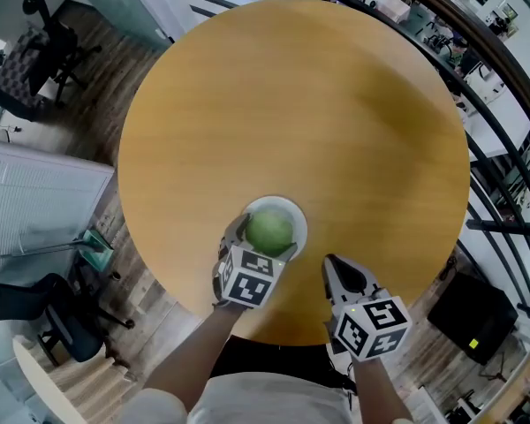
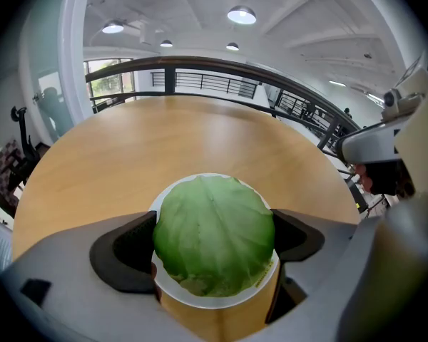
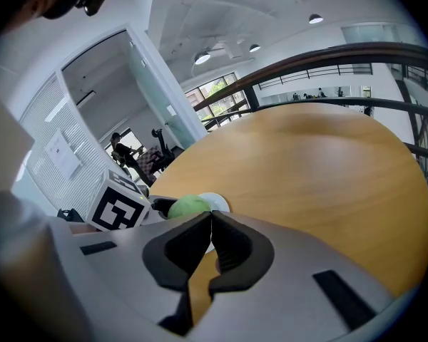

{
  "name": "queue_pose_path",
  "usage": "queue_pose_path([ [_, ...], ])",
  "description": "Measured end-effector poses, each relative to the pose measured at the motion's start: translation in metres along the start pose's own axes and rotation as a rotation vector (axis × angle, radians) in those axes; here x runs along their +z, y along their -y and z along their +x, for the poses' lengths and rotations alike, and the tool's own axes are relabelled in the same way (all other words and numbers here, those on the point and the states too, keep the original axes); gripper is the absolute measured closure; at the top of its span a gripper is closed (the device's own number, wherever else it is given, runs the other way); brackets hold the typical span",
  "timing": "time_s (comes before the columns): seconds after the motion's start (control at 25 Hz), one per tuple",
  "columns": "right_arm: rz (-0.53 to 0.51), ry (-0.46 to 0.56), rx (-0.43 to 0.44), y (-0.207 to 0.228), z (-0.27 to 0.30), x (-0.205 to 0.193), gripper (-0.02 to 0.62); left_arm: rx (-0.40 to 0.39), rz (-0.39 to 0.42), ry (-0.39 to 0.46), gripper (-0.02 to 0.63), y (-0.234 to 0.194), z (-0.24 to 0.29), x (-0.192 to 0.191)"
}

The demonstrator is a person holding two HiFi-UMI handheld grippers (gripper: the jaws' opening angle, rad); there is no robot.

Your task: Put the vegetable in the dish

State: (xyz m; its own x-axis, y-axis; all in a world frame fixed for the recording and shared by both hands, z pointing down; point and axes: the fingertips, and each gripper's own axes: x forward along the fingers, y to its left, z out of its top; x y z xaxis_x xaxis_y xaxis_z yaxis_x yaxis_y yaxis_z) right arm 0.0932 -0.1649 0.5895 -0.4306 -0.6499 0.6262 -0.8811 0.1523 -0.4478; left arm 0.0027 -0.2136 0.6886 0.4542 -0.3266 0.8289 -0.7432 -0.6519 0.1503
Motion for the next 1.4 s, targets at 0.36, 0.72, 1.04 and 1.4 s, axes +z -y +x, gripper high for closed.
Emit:
queue_pose_path([
  [0.36, 0.018, -0.014, -0.002, 0.005, 0.0, -0.008, 0.571, 0.0, 0.005, -0.011, 0.123, -0.001, 0.011, 0.001],
  [0.72, 0.036, -0.015, 0.001, 0.005, 0.002, -0.009, 0.571, -0.018, 0.018, -0.038, 0.123, 0.0, 0.013, 0.003],
  [1.04, 0.038, -0.018, 0.008, 0.004, 0.001, -0.012, 0.571, -0.019, 0.022, -0.017, 0.123, 0.001, 0.013, 0.002],
  [1.4, 0.031, -0.014, 0.014, -0.003, 0.0, -0.008, 0.571, -0.018, 0.016, 0.029, 0.123, -0.003, -0.005, 0.016],
])
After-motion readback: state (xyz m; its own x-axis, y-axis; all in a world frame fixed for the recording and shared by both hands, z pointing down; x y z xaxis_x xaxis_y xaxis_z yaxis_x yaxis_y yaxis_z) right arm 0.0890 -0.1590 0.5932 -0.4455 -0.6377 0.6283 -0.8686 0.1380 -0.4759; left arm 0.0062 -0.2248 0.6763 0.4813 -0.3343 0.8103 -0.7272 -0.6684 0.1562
